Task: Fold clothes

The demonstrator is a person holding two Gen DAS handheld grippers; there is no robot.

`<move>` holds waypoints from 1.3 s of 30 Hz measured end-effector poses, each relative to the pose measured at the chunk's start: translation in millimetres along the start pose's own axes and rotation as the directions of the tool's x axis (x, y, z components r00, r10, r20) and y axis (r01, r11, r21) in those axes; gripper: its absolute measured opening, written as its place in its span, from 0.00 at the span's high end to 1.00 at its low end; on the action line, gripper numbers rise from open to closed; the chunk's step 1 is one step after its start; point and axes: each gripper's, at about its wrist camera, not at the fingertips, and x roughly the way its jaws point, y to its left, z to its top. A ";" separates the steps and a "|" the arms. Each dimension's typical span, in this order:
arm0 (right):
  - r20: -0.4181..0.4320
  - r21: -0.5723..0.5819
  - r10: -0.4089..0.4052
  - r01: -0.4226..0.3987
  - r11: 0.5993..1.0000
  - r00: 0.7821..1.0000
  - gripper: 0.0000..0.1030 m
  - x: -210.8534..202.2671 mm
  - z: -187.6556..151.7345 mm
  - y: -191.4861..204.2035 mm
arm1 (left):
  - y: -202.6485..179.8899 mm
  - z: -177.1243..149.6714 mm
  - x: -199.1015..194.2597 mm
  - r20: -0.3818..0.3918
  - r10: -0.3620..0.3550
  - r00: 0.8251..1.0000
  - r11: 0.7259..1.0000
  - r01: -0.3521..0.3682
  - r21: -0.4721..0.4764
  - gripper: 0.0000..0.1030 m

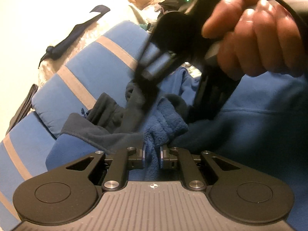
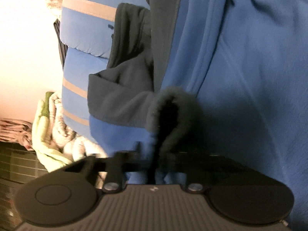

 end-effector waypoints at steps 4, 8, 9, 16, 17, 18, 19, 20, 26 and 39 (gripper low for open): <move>0.054 -0.108 0.006 0.000 0.994 0.999 0.84 -7.6 3.2 18.2 | -0.6 -1.1 -1.6 0.024 0.010 1.000 1.000 -0.010 0.014 0.80; 0.140 -0.162 0.046 -0.023 0.987 0.989 0.84 -26.9 14.0 31.9 | 0.6 -3.4 -4.7 0.057 0.066 0.996 0.997 -0.068 0.028 0.56; 0.162 -0.174 0.054 -0.025 0.984 0.985 0.84 -32.7 17.5 34.8 | 0.0 -4.2 -4.8 0.060 0.097 0.993 0.994 -0.099 0.041 0.55; 0.335 -0.257 0.105 -0.016 0.966 0.936 0.84 -78.7 38.4 49.2 | 8.8 -6.2 0.9 0.014 0.207 0.978 0.978 -0.207 0.024 0.47; 0.353 -0.260 0.108 -0.013 0.965 0.929 0.84 -83.1 40.8 50.0 | 12.0 -6.8 2.5 -0.006 0.213 0.977 0.977 -0.213 0.002 0.47; 0.370 -0.260 0.111 -0.012 0.966 0.922 0.84 -86.9 43.3 50.4 | 15.8 -7.4 3.6 -0.025 0.212 0.977 0.977 -0.213 -0.022 0.46; 0.387 -0.259 0.117 -0.014 0.966 0.915 0.84 -91.0 45.7 50.4 | 19.7 -8.1 4.8 -0.042 0.214 0.976 0.975 -0.216 -0.045 0.46; 0.399 -0.257 0.119 -0.014 0.966 0.909 0.84 -94.5 47.7 49.6 | 23.7 -9.5 6.3 -0.057 0.229 0.972 0.971 -0.232 -0.058 0.46; 0.440 -0.225 0.138 -0.040 0.974 0.887 0.84 -110.0 49.9 39.7 | 48.8 -22.3 22.2 -0.170 0.303 0.938 0.946 -0.317 -0.061 0.45; 0.440 -0.190 0.123 -0.041 0.981 0.890 0.83 -117.3 51.5 31.1 | 78.7 -49.1 39.7 -0.297 0.294 0.908 0.954 -0.299 0.027 0.45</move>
